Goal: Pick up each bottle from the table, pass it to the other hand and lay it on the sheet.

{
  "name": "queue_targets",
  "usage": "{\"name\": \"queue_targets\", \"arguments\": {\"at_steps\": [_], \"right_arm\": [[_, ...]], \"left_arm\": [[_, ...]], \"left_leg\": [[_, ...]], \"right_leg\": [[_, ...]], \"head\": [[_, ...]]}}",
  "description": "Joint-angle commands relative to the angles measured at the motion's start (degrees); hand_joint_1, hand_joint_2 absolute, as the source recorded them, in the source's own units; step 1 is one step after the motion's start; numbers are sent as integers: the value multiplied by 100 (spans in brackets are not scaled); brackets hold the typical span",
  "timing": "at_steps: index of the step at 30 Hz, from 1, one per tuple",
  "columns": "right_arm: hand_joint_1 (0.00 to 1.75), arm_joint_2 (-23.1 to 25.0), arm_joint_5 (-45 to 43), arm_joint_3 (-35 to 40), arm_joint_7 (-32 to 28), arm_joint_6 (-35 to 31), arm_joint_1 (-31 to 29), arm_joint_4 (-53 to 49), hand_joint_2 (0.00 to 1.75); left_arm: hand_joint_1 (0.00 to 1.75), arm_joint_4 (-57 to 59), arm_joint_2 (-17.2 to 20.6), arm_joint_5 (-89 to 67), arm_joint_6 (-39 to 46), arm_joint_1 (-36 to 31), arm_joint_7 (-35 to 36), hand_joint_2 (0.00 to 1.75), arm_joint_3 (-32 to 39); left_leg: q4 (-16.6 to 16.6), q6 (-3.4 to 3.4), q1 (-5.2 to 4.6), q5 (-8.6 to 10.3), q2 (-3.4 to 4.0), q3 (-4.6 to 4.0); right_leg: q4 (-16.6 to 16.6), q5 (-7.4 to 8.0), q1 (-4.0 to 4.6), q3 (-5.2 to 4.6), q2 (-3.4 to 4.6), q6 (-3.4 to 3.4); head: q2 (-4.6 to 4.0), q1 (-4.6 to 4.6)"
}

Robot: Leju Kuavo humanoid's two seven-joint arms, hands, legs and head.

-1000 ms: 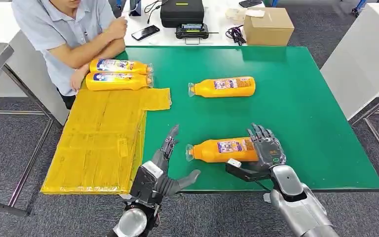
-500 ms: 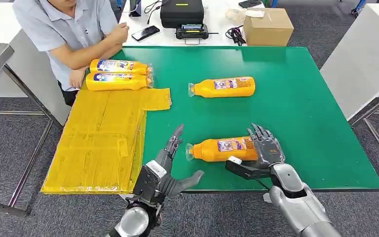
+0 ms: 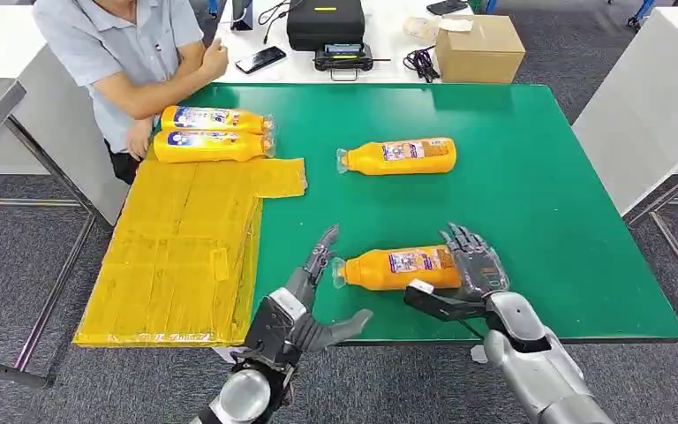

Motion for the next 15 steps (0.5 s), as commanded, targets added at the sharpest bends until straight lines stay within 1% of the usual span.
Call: {"name": "queue_targets", "arguments": {"at_steps": [1,8,10,11,12,13,15], "right_arm": [[0,-231,-54,469,-153,164,76,-29,175],[0,-231,-54,469,-153,164,76,-29,175],[0,-247,-23,512,-167,168,61,-17,175],[0,-249,-39,518,-191,126,61,-8,175],[0,-241,-44,522,-194,130,59,-4,175],[0,-255,-87,552,-229,171,49,13,175],[0,-249,-184,534,-273,222,75,51,175]], "left_arm": [[0,342,70,45,-43,-256,5,175,-221],[0,342,70,45,-43,-256,5,175,-221],[0,338,81,45,-58,-255,8,175,-234],[0,324,88,53,-74,-257,7,175,-252],[0,322,88,54,-76,-259,7,175,-255],[0,323,88,63,-86,-267,7,175,-266],[0,350,80,69,-95,-285,8,175,-280]], "left_leg": [[-4,-10,6,-6,-7,21],[-4,-10,6,-6,-5,21],[-4,-15,11,-12,-3,35],[-5,-10,5,-6,-6,23],[-1,-18,11,-17,-3,42],[-3,-12,7,-8,-5,26],[-6,-15,10,-10,-4,34]], "right_leg": [[-6,-8,7,24,-10,-13],[-7,-7,7,24,-8,-13],[-8,-12,12,39,-8,-19],[-6,-8,6,26,-9,-13],[-6,-17,13,46,-8,-24],[-6,-9,8,30,-8,-15],[-11,-10,11,39,-8,-19]], "head": [[0,0],[0,0],[0,0],[0,0],[0,0],[0,0],[0,0]]}}
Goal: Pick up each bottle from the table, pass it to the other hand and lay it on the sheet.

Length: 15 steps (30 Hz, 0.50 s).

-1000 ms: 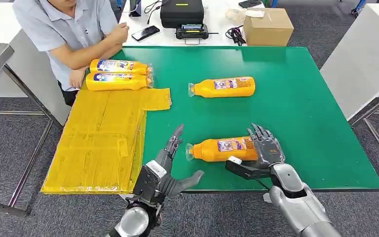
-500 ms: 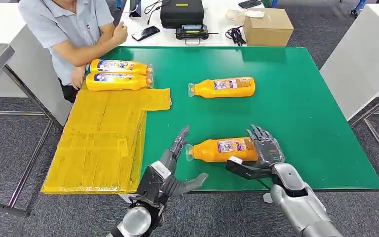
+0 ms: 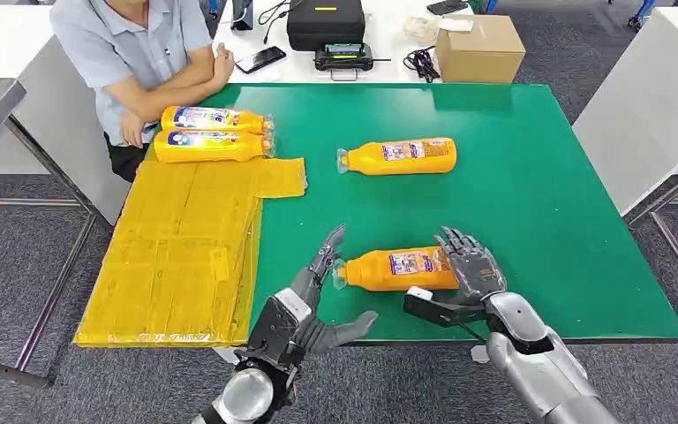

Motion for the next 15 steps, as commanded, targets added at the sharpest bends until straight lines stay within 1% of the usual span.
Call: {"name": "queue_targets", "arguments": {"at_steps": [1,2,3,4,6,7,8,9,12,13,14,15], "right_arm": [[0,-74,-227,299,-158,214,63,237,175],[0,-104,-229,313,-160,235,59,267,175],[0,-108,-252,322,-158,268,39,314,175],[0,-130,-371,310,-172,429,-12,398,175],[0,-154,-422,310,-183,476,-49,444,175],[134,-169,-458,313,-181,526,-71,474,175],[175,-185,-529,308,-175,598,-89,511,175],[175,-211,-632,323,-179,728,-100,531,175],[175,-326,-957,299,-272,943,-52,557,175],[175,-353,-1090,257,-310,1025,-29,592,175],[175,-436,-1194,255,-357,1103,0,602,175],[175,-472,-1292,221,-424,1127,31,607,175]], "left_arm": [[0,317,109,60,-56,-239,10,175,-211],[0,321,106,63,-62,-245,10,175,-220],[0,329,104,68,-66,-252,10,175,-225],[0,349,99,75,-71,-261,9,175,-230],[0,383,90,86,-75,-271,9,175,-232],[0,400,87,94,-77,-275,12,175,-230],[0,431,76,108,-84,-288,11,175,-228],[0,444,72,120,-94,-296,7,175,-233],[0,475,50,157,-135,-333,-3,175,-264],[0,491,41,169,-141,-343,-8,175,-269],[0,514,33,181,-156,-360,-19,175,-284],[0,527,23,192,-156,-369,-32,175,-282]], "left_leg": [[-5,-10,5,-6,-3,23],[-6,-15,9,-10,-1,35],[-6,-11,7,-5,-6,23],[-7,-12,8,-7,-8,28],[-7,-12,8,-7,-6,29],[-7,-10,4,-4,-7,24],[-8,-15,9,-9,-6,38],[-6,-10,6,-4,-7,23],[-6,-13,8,-8,-4,32],[-5,-9,6,-2,-15,22],[-6,-14,10,-6,-15,34],[-6,-7,6,-2,-19,26]], "right_leg": [[-7,-6,6,26,-6,-13],[-9,-10,10,38,-6,-19],[-10,-6,8,29,-9,-13],[-10,-8,9,34,-11,-16],[-10,-8,9,33,-9,-16],[-8,-7,5,28,-10,-13],[-13,-10,11,44,-11,-19],[-10,-5,8,29,-10,-12],[-10,-8,10,37,-8,-17],[-9,-6,8,30,-18,-12],[-12,-9,11,42,-19,-17],[-11,-6,7,34,-21,-10]], "head": [[0,0],[0,0],[0,0],[0,0],[0,2],[0,0],[0,0],[0,0],[0,2],[0,0],[0,0],[0,0]]}}
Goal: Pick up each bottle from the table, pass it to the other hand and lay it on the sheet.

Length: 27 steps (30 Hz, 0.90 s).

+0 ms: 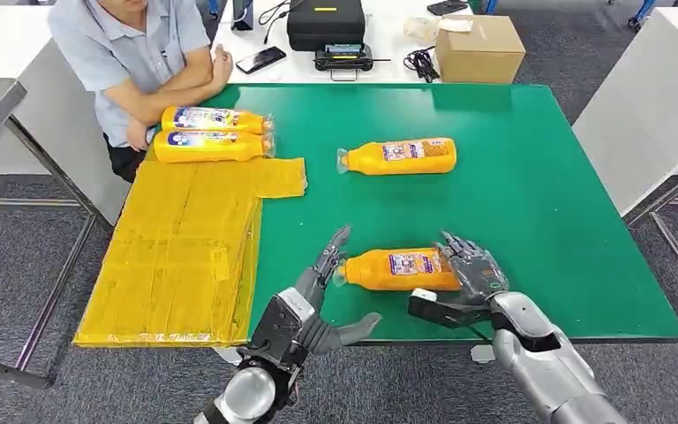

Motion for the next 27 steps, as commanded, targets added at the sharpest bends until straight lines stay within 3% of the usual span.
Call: {"name": "queue_targets", "arguments": {"at_steps": [1,13,18,21,27], "right_arm": [[175,-320,-716,147,-270,576,132,570,175],[175,-430,-1329,-159,-415,816,466,423,175],[175,-355,-1524,-274,-496,830,575,350,175],[175,-200,-1724,-549,-564,718,728,196,175],[175,-154,-1733,-582,-566,709,781,134,175]], "left_arm": [[0,479,30,92,-65,-314,-37,175,-206],[0,516,3,133,-105,-351,-100,175,-249],[0,509,-43,106,85,-339,-222,175,-187],[0,555,-170,141,634,-312,-504,175,-8],[0,595,-180,174,674,-345,-523,175,-13]], "left_leg": [[-7,-6,6,-1,-22,24],[-7,-7,6,-6,-22,46],[-9,-8,10,-7,-22,55],[-8,-8,11,-7,-20,54],[-5,-4,7,-8,-7,54]], "right_leg": [[-13,-6,6,32,-24,-9],[-16,-7,9,53,-25,-15],[-19,-8,12,62,-25,-16],[-20,-6,13,63,-23,-16],[-14,-3,9,58,-9,-10]], "head": [[0,0],[0,0],[0,0],[0,0],[0,-2]]}}
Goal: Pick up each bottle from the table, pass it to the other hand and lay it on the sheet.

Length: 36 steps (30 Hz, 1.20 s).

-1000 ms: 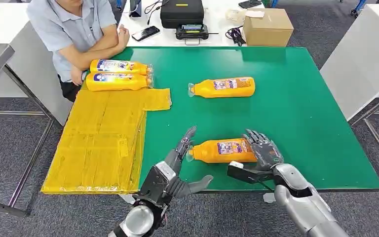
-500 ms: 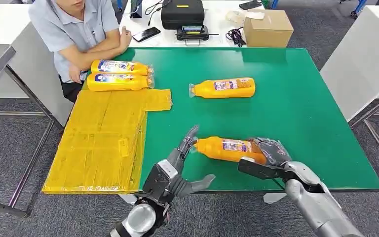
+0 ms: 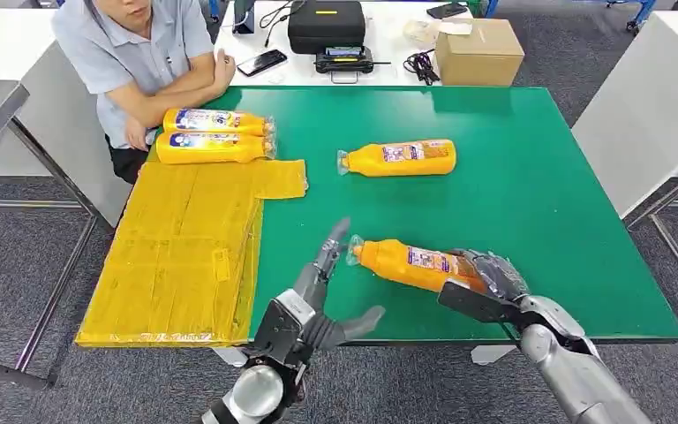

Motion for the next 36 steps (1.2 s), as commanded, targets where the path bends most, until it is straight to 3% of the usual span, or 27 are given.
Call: {"name": "queue_targets", "arguments": {"at_steps": [1,8,14,32,36], "right_arm": [[175,265,-57,-216,16,56,464,152,175],[175,913,-391,-745,-58,-60,217,227,175],[175,1053,-758,-1182,-199,-55,552,-302,175],[175,1154,-928,-1251,-283,-3,314,-170,175],[175,1241,-1101,-1224,-462,51,125,-138,175]], "left_arm": [[0,397,-37,70,158,-205,-72,175,127],[0,246,-267,694,1321,-77,-1460,175,399],[0,439,54,2407,277,382,-630,175,496],[0,599,40,2979,491,249,-547,175,639],[0,820,155,3739,-244,185,301,175,540]], "left_leg": [[-8,-12,12,-1,-12,17],[-8,-12,11,-2,6,18],[-15,-12,9,-3,15,26],[-9,-12,6,-3,11,-8],[-8,-11,4,-3,15,-11]], "right_leg": [[-14,-3,13,25,-15,-15],[-11,0,12,21,2,-14],[-12,0,8,24,9,-12],[-4,-1,5,-6,8,-13],[-2,0,4,-10,12,-11]], "head": [[0,0],[0,-2],[0,-2],[0,-2],[0,-2]]}}
